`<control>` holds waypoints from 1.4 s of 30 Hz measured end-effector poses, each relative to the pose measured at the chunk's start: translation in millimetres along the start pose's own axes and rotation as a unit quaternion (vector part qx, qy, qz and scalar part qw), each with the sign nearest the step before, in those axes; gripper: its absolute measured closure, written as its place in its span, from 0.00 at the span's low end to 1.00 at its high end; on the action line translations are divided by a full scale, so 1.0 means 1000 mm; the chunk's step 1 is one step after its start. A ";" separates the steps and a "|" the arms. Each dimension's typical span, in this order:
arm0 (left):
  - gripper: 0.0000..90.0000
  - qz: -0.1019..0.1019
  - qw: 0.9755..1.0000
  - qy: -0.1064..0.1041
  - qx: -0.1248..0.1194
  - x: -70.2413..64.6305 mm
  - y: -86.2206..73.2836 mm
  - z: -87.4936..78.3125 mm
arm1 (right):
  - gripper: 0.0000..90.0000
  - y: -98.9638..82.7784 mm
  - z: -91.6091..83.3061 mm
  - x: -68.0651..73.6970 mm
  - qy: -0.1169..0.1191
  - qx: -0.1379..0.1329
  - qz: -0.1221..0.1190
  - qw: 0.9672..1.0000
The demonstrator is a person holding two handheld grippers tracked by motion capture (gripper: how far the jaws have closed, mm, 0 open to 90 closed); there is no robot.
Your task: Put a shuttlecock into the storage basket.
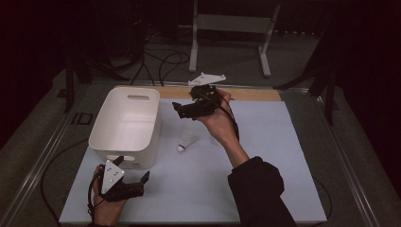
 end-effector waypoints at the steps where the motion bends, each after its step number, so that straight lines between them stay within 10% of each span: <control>1: 0.00 0.000 1.000 0.000 -0.001 0.000 0.000 0.000 | 0.11 -0.001 0.000 -0.001 -0.001 0.000 -0.001 1.000; 42: 0.00 -0.002 1.000 0.001 -0.002 0.001 0.000 -0.001 | 0.11 -0.034 0.012 -0.023 -0.013 0.027 0.013 0.999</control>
Point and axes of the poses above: each handheld gripper's, and its own axes: z roughly forward along the jaws, y roughly out of its top, x roughly to its left, the point moved 7 cm from there along z, roughly forward along the jaws, and after that the axes turned 2 degrees about -x, right-handed, at the moved point
